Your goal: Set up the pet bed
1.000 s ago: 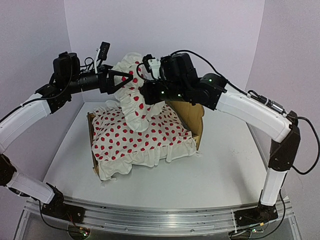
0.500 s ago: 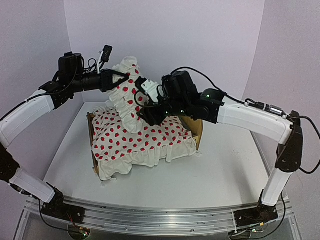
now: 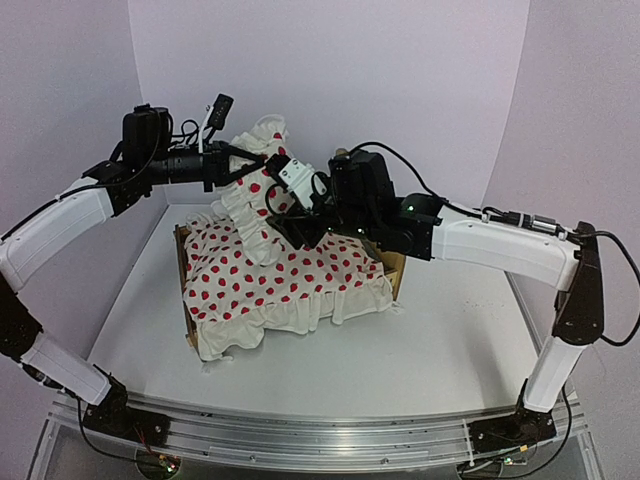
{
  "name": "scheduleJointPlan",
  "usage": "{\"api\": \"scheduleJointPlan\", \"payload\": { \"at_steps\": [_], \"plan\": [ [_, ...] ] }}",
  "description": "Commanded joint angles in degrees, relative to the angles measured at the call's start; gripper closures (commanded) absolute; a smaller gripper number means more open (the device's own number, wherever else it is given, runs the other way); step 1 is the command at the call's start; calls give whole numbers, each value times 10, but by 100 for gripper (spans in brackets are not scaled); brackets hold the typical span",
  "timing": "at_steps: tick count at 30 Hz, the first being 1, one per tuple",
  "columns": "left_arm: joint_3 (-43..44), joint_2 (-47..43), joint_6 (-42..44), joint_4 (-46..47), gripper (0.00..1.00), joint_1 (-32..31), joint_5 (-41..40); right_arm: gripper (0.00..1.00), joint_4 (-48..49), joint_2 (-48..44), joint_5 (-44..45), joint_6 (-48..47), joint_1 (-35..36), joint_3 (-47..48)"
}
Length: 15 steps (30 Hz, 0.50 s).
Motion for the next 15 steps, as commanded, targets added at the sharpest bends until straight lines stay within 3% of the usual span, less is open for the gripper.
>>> {"api": "scheduleJointPlan", "payload": {
  "at_steps": [1,2,3,7,9,10,12,13,15],
  "plan": [
    [32,2,39,-7,100,-1,30,25,70,-30,33,-15,2,1],
    [32,3,43,-5,100,-1,38,27,77,-27,35,-16,2,1],
    [32,4,41,-2,100,-1,48,36,82,-22,36,-17,2,3],
    [44,20,8,-6,100,3,35,93,92,0,58,-6,1,28],
    [52,29,3,-17,97,16,10,100,88,9,79,9,-1,43],
    [54,31,5,-19,90,26,-7,100,81,11,89,16,-2,50],
    [54,31,18,-15,49,40,-66,100,47,21,127,26,-5,71],
    [56,31,28,-12,34,47,-94,100,23,27,157,30,-8,88],
    [64,29,60,-9,16,60,-141,100,-78,54,214,65,-25,143]
  ]
}}
